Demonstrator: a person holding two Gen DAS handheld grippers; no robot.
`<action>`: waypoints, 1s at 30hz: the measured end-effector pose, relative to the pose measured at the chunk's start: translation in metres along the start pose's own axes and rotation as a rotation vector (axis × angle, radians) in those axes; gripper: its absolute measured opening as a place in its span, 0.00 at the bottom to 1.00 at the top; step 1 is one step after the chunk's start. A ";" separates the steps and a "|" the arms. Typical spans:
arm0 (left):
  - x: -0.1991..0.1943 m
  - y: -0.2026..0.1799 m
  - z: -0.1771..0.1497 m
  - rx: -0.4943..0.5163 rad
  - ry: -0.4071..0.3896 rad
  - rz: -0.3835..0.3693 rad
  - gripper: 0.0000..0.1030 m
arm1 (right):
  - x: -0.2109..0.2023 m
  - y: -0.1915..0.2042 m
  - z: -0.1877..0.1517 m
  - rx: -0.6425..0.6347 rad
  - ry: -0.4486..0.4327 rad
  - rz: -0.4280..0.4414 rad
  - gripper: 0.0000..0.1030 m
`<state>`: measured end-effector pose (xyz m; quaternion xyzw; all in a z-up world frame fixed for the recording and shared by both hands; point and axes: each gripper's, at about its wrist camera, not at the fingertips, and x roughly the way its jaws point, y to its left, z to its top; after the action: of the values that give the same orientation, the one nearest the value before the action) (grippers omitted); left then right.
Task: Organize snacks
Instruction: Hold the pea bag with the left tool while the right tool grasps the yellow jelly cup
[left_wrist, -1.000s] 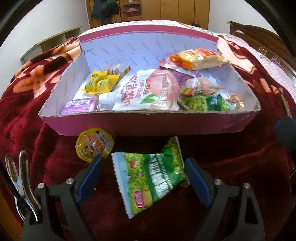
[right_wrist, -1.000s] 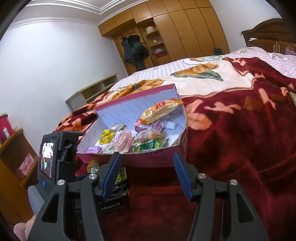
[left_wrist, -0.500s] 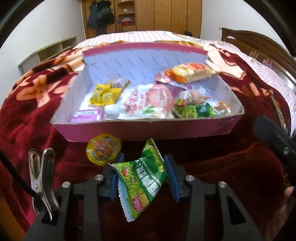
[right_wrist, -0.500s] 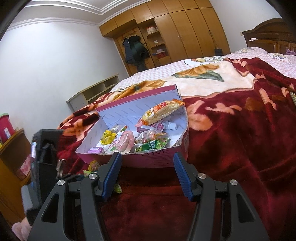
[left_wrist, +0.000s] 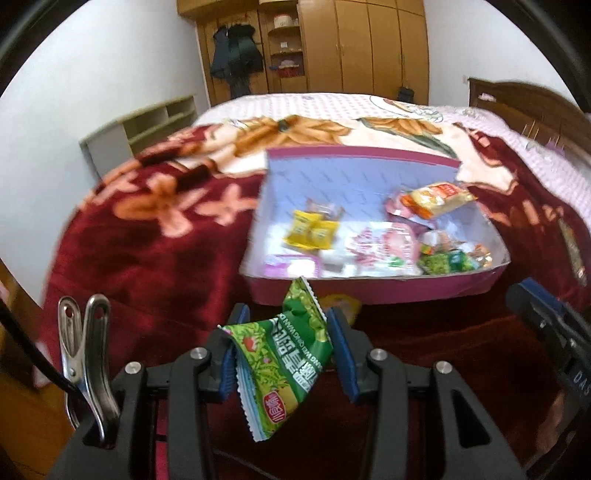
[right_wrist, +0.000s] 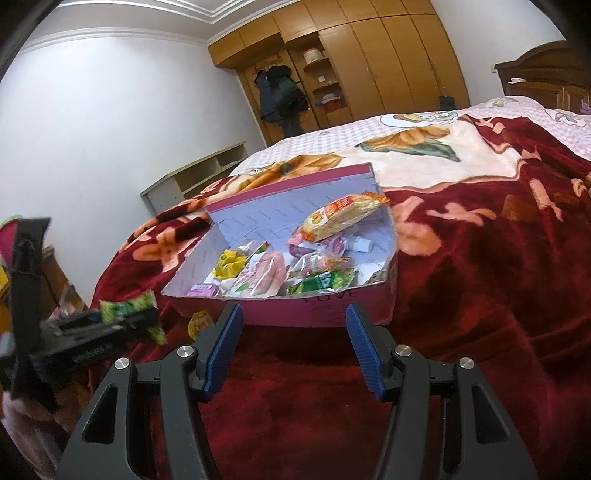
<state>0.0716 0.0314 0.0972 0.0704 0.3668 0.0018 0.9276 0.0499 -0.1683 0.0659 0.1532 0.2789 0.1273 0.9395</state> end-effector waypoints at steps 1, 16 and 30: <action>-0.005 0.005 0.002 0.027 -0.008 0.038 0.44 | 0.001 0.002 -0.001 -0.003 0.005 0.005 0.58; -0.018 0.071 -0.001 0.171 -0.004 0.327 0.45 | 0.022 0.037 -0.019 -0.091 0.085 0.042 0.58; 0.018 0.051 -0.041 -0.237 -0.091 -0.112 0.45 | 0.039 0.053 -0.029 -0.141 0.147 0.037 0.58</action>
<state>0.0594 0.0879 0.0619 -0.0604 0.3250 -0.0099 0.9437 0.0568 -0.1009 0.0428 0.0821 0.3345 0.1747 0.9224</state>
